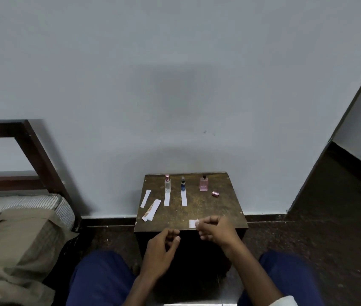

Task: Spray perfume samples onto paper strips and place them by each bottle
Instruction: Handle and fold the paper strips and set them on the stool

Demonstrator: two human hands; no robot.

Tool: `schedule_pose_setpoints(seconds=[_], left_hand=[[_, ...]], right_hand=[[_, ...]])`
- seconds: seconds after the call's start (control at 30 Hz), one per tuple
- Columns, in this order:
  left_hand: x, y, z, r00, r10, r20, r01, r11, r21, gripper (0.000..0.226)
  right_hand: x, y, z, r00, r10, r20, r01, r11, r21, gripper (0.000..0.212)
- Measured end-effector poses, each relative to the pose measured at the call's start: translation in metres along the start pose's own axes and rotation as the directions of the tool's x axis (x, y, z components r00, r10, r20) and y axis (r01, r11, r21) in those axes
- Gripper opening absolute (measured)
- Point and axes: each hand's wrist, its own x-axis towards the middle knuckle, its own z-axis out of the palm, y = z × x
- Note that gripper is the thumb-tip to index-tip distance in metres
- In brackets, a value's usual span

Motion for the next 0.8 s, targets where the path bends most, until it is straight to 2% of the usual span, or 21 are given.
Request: schedule_pose_setpoints(seconds=[0.13, 0.2, 0.27, 0.33, 0.4, 0.47, 0.5, 0.53, 0.57, 0.6, 0.63, 0.67, 0.7, 0.73, 0.8], left_hand=[[-0.006, 0.015, -0.010, 1.000, -0.010, -0.018, 0.008, 0.996, -0.093, 0.017], [-0.006, 0.036, -0.019, 1.000, 0.004, -0.018, -0.006, 0.993, -0.119, 0.021], [-0.002, 0.059, -0.032, 0.997, 0.060, -0.054, -0.068, 0.986, -0.152, 0.020], [0.007, 0.078, -0.048, 0.978, 0.169, -0.119, -0.187, 0.968, -0.168, 0.021], [0.020, 0.091, -0.059, 0.948, 0.261, -0.183, -0.286, 0.950, -0.125, 0.029], [0.035, 0.096, -0.066, 0.899, 0.351, -0.261, -0.366, 0.930, -0.011, 0.039], [0.041, 0.095, -0.068, 0.867, 0.404, -0.292, -0.403, 0.913, 0.065, 0.044], [0.046, 0.091, -0.068, 0.830, 0.462, -0.314, -0.434, 0.887, 0.159, 0.048], [0.050, 0.086, -0.069, 0.788, 0.521, -0.327, -0.454, 0.851, 0.263, 0.051], [0.053, 0.080, -0.068, 0.755, 0.568, -0.328, -0.455, 0.813, 0.363, 0.054], [0.055, 0.072, -0.066, 0.735, 0.599, -0.316, -0.438, 0.776, 0.453, 0.057], [0.058, 0.067, -0.064, 0.731, 0.612, -0.302, -0.411, 0.747, 0.523, 0.062], [0.061, 0.062, -0.059, 0.744, 0.604, -0.286, -0.381, 0.734, 0.562, 0.067], [0.064, 0.060, -0.056, 0.762, 0.588, -0.271, -0.355, 0.730, 0.583, 0.070], [0.074, 0.060, -0.047, 0.800, 0.561, -0.215, -0.336, 0.714, 0.614, 0.074]], right_hand=[[-0.018, -0.014, 0.013, 1.000, 0.022, 0.013, -0.023, 0.998, 0.055, 0.022], [-0.026, -0.027, 0.020, 1.000, -0.030, 0.004, 0.030, 0.999, 0.034, 0.022], [-0.038, -0.054, 0.028, 0.994, -0.088, 0.059, 0.086, 0.995, 0.045, 0.023], [-0.052, -0.093, 0.034, 0.961, -0.205, 0.185, 0.156, 0.956, 0.248, 0.020], [-0.071, -0.137, 0.037, 0.889, -0.353, 0.293, 0.171, 0.847, 0.503, 0.005], [-0.083, -0.169, 0.036, 0.828, -0.469, 0.306, 0.159, 0.721, 0.675, 0.011], [-0.081, -0.179, 0.034, 0.821, -0.492, 0.289, 0.160, 0.684, 0.712, 0.010], [-0.075, -0.183, 0.031, 0.835, -0.489, 0.254, 0.197, 0.695, 0.691, 0.006], [-0.066, -0.181, 0.027, 0.863, -0.471, 0.181, 0.301, 0.769, 0.564, 0.005], [-0.053, -0.173, 0.023, 0.888, -0.455, 0.063, 0.423, 0.863, 0.275, 0.008], [-0.039, -0.160, 0.020, 0.870, -0.483, -0.095, 0.472, 0.873, -0.120, 0.008], [-0.029, -0.148, 0.017, 0.812, -0.549, -0.196, 0.435, 0.794, -0.425, 0.006], [-0.021, -0.135, 0.014, 0.779, -0.584, -0.229, 0.375, 0.726, -0.577, 0.005], [-0.017, -0.126, 0.014, 0.788, -0.577, -0.213, 0.350, 0.705, -0.617, 0.007], [-0.013, -0.116, 0.012, 0.862, -0.488, -0.138, 0.349, 0.767, -0.538, 0.008]])
